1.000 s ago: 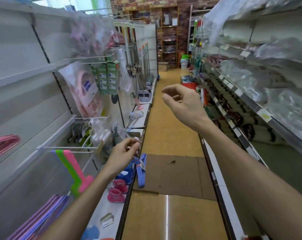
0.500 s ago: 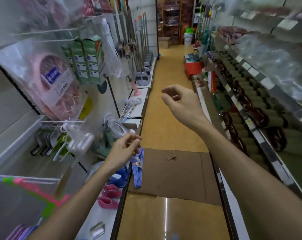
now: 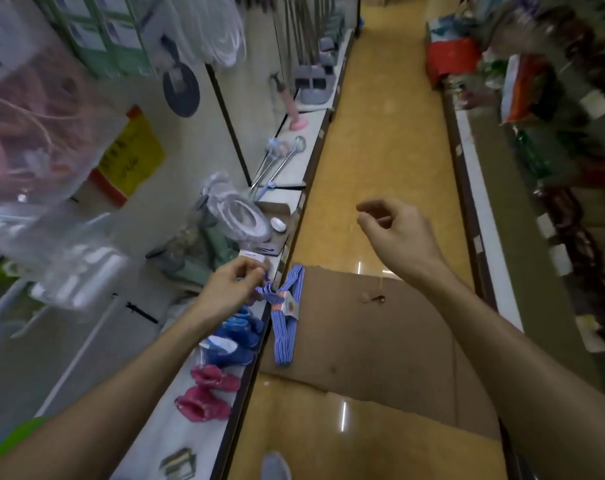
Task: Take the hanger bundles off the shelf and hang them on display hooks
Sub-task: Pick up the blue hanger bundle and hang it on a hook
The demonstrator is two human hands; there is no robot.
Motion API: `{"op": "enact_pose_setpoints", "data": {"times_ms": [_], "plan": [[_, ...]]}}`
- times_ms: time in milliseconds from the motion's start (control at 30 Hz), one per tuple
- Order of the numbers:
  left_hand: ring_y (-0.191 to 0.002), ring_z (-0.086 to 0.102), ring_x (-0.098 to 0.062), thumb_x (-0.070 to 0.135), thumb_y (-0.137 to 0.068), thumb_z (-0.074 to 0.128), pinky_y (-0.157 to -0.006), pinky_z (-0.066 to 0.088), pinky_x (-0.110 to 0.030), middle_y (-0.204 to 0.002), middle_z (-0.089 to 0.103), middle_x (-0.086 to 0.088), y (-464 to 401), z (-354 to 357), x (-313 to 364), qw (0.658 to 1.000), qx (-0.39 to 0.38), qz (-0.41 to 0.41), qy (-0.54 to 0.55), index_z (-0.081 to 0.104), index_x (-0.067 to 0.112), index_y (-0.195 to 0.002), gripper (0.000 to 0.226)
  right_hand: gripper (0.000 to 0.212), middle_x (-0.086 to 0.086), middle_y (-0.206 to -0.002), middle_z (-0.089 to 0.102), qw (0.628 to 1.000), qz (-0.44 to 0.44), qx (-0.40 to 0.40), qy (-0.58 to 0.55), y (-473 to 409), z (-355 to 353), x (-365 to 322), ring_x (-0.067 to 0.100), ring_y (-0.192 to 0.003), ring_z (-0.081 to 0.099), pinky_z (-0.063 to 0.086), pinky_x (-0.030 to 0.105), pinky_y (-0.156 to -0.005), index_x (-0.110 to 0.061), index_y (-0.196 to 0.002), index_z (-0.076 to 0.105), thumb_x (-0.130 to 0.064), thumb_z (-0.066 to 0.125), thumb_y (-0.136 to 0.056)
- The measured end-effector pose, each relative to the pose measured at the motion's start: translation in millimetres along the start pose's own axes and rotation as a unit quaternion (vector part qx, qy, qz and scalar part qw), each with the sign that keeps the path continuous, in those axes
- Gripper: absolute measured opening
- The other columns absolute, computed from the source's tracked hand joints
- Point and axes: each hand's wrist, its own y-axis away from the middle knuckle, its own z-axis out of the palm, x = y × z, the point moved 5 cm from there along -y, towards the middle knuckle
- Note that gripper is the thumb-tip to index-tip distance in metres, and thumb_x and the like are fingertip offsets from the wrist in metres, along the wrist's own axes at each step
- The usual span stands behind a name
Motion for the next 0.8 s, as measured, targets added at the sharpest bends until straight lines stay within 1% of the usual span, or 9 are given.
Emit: {"op": "enact_pose_setpoints", "data": {"times_ms": [100,200,300,400,433,500,600,733,800], "plan": [[-0.07,0.064,-0.02,0.013,-0.1,0.053,-0.068,0.052,-0.035,-0.088,0.066,-0.007,-52.8,20.6,-57.8,1.0,-0.001,-0.03,0.008,0.063,0.012,-0.099,0.01,0.02,-0.018,-0.095,0.064,1.0,0.028,-0.003,0.0,-17.3,48.6,63.1,-0.004,-0.089,0.06,0.052,0.019,-0.076,-0.023,-0.113,0.069,-0.024,0.056,-0.098],[-0.073,0.062,-0.023,0.01,-0.1,0.054,-0.068,0.053,-0.031,-0.092,0.062,-0.011,-104.1,47.1,-126.7,0.986,0.016,-0.103,0.131,0.06,0.007,-0.105,0.008,0.019,-0.015,-0.096,0.066,0.999,0.047,-0.013,0.005,-30.0,107.4,131.5,-0.003,-0.086,0.06,0.052,0.015,-0.072,-0.023,-0.112,0.069,-0.022,0.057,-0.098],[-0.08,0.062,-0.029,0.011,-0.099,0.055,-0.081,0.052,-0.04,-0.094,0.063,-0.013,-150.2,75.7,-199.3,0.963,0.038,-0.161,0.214,0.058,0.009,-0.098,0.004,0.019,-0.018,-0.094,0.064,0.997,0.071,-0.033,0.009,-36.6,173.6,205.5,-0.001,-0.087,0.06,0.057,0.028,-0.077,-0.025,-0.112,0.068,-0.024,0.057,-0.098],[-0.078,0.059,-0.024,0.009,-0.1,0.05,-0.092,0.047,-0.042,-0.072,0.071,-0.005,-191.0,105.6,-259.0,0.949,0.048,-0.19,0.249,0.058,0.011,-0.085,0.017,0.018,-0.016,-0.095,0.063,0.995,0.09,-0.05,0.011,-39.7,233.6,277.9,0.001,-0.089,0.06,0.054,0.024,-0.074,-0.024,-0.113,0.068,-0.023,0.057,-0.098],[-0.079,0.058,-0.023,0.009,-0.1,0.049,-0.093,0.046,-0.041,-0.071,0.07,-0.005,-204.8,114.0,-276.3,0.943,0.051,-0.196,0.263,0.058,0.012,-0.082,0.021,0.018,-0.013,-0.095,0.064,0.994,0.098,-0.052,0.007,-41.2,252.8,300.3,0.002,-0.089,0.06,0.053,0.024,-0.074,-0.023,-0.113,0.068,-0.022,0.058,-0.098],[-0.079,0.057,-0.021,0.009,-0.1,0.048,-0.088,0.047,-0.037,-0.083,0.065,-0.008,-232.9,130.0,-310.3,0.931,0.057,-0.209,0.292,0.06,0.012,-0.08,0.024,0.018,-0.008,-0.097,0.067,0.992,0.119,-0.051,-0.003,-44.0,289.1,344.7,0.007,-0.091,0.063,0.054,0.026,-0.076,-0.021,-0.113,0.068,-0.022,0.059,-0.097],[-0.073,0.055,-0.018,0.011,-0.099,0.051,-0.074,0.047,-0.029,-0.08,0.061,-0.006,-276.4,145.0,-361.1,0.924,0.072,-0.216,0.306,0.062,0.012,-0.081,0.021,0.019,-0.005,-0.099,0.066,0.986,0.151,-0.062,-0.017,-47.6,343.3,406.9,0.013,-0.095,0.064,0.056,0.033,-0.082,-0.02,-0.115,0.067,-0.021,0.059,-0.098],[-0.083,0.058,-0.019,0.013,-0.094,0.059,-0.064,0.044,-0.027,-0.086,0.064,-0.005,-327.0,156.0,-417.0,0.93,0.109,-0.209,0.282,0.063,0.016,-0.085,0.011,0.016,0.0,-0.089,0.068,0.975,0.2,-0.085,-0.039,-45.9,416.1,481.7,0.02,-0.086,0.067,0.058,0.043,-0.082,-0.015,-0.109,0.068,-0.016,0.061,-0.095],[-0.075,0.06,-0.02,0.014,-0.086,0.068,-0.056,0.046,-0.026,-0.085,0.066,-0.008,-345.8,157.2,-433.8,0.929,0.14,-0.187,0.289,0.065,0.013,-0.088,0.003,0.016,0.003,-0.086,0.07,0.967,0.227,-0.102,-0.059,-42.0,452.5,514.4,0.022,-0.084,0.068,0.058,0.046,-0.083,-0.015,-0.107,0.07,-0.014,0.063,-0.092]]}}
